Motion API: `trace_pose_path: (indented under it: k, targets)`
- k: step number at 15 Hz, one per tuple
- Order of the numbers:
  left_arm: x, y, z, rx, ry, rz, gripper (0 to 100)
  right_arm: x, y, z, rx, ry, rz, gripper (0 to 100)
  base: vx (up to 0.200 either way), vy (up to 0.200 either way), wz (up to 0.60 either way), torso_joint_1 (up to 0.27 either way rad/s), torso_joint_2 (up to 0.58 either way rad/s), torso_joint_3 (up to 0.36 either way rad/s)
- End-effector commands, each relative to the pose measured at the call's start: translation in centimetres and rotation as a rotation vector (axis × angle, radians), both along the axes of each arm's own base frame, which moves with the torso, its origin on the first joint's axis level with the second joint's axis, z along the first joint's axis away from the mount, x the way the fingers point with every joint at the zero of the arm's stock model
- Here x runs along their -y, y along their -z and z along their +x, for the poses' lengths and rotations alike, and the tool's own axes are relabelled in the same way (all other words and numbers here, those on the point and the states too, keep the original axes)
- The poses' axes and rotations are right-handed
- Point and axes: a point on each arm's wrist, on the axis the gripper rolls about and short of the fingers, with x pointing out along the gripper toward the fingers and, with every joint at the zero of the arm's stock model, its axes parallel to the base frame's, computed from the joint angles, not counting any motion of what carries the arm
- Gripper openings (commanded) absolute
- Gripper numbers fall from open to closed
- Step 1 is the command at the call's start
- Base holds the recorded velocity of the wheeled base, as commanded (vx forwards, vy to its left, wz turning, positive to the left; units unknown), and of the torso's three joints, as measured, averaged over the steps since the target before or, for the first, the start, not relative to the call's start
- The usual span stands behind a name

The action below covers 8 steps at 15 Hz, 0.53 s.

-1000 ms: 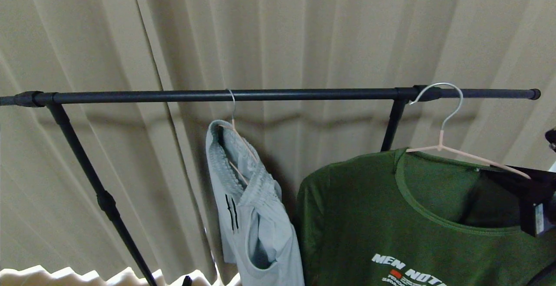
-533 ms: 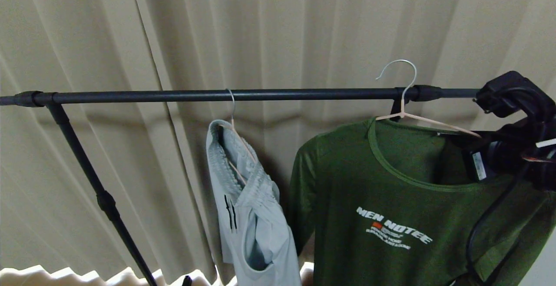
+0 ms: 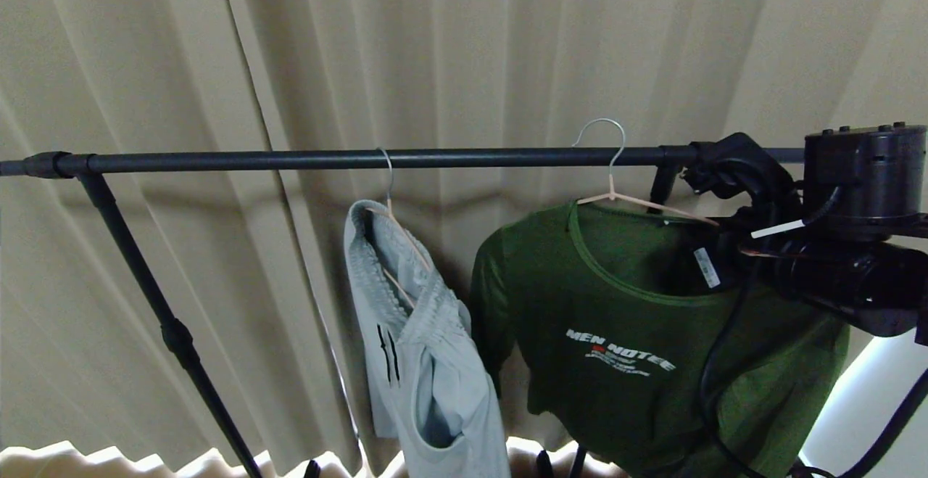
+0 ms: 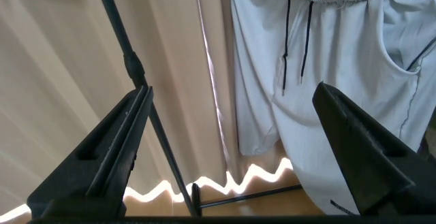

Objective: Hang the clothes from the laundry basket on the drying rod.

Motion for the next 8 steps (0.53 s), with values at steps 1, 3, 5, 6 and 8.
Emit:
trace_pose_path:
  k: [1,3,5,6,8]
  targets:
    - [0.00,0.00,0.01,-0.002,-0.001,0.000,100,-0.79,1.03,1.45,-0.015,0.006,-0.013,0,0.000,0.000,0.00,0.000,0.00,0.000]
    - [0.00,0.00,0.01,-0.002,-0.001,-0.002,100,-0.88,1.12,1.68,-0.009,0.010,-0.012,0,0.000,0.000,0.00,0.000,0.00,0.000]
    - [0.00,-0.01,0.01,-0.001,-0.001,-0.002,100,-0.87,1.12,1.64,-0.009,0.010,-0.012,0,0.000,0.000,0.00,0.000,0.00,0.000]
    - [0.00,-0.01,0.01,-0.001,0.001,-0.002,100,-0.88,1.02,1.67,-0.005,0.010,-0.010,0,0.000,0.000,0.00,0.000,0.00,0.000]
    - [0.00,-0.01,0.01,-0.001,-0.001,-0.002,100,-1.66,1.07,1.42,-0.006,-0.017,-0.011,0,0.000,0.000,0.00,0.000,0.00,0.000]
